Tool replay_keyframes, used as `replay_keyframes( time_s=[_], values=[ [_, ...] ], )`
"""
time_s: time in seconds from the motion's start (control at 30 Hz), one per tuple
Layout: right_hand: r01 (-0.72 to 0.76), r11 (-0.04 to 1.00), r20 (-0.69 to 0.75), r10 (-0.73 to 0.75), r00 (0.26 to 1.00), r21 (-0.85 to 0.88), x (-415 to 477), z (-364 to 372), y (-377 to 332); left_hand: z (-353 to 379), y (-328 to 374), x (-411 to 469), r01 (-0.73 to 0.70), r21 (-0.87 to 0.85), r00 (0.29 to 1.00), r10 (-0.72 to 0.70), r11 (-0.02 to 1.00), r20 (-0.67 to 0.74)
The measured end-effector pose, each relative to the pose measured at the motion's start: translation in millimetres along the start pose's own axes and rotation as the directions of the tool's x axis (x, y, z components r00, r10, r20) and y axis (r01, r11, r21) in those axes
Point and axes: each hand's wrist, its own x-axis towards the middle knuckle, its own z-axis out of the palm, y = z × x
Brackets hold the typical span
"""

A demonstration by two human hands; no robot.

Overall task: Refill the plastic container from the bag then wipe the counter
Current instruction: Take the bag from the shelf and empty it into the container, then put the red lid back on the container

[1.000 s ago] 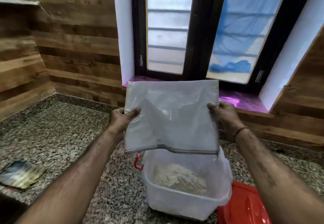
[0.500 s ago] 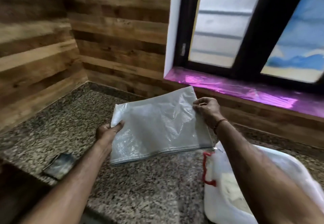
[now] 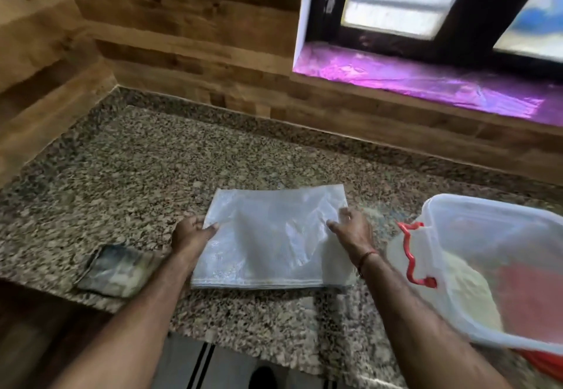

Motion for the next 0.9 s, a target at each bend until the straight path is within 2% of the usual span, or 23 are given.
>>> replay_keyframes(
  time_s=[0.1, 0.27, 0.43, 0.53, 0.63, 0.77, 0.9],
  values=[
    [-0.034, 0.995, 0.021, 0.036, 0.999, -0.093, -3, 5, 29, 15, -11, -3, -0.038, 0.093, 0.998, 0.033, 0.995, 0.05],
    [-0.036, 0.939, 0.051, 0.057, 0.997, -0.342, -10, 14, 59, 32, -24, -9, -0.08, 0.212, 0.996, 0.071, 0.974, 0.052],
    [-0.042, 0.921, 0.033, 0.06, 0.998, -0.387, -22, 12, 49, 37, -19, -19, -0.082, 0.288, 0.997, 0.08, 0.954, 0.02],
    [0.026, 0.957, 0.037, -0.016, 0.999, -0.288, -34, 9, 27, 43, 8, -33, -0.15, 0.384, 0.982, 0.183, 0.911, -0.051],
    [0.191, 0.973, 0.015, -0.191, 0.982, -0.133, -45, -1, -5, 55, 55, -51, -0.304, 0.317, 0.944, 0.329, 0.898, -0.028],
    [0.398, 0.917, -0.096, -0.393, 0.915, 0.035, -56, -45, -47, 79, 123, -83, -0.486, 0.221, 0.866, 0.499, 0.846, -0.007],
    [0.515, 0.85, -0.241, -0.481, 0.843, 0.106, -62, -124, -48, 112, 183, -139, -0.629, 0.168, 0.77, 0.638, 0.76, 0.0]
  ],
)
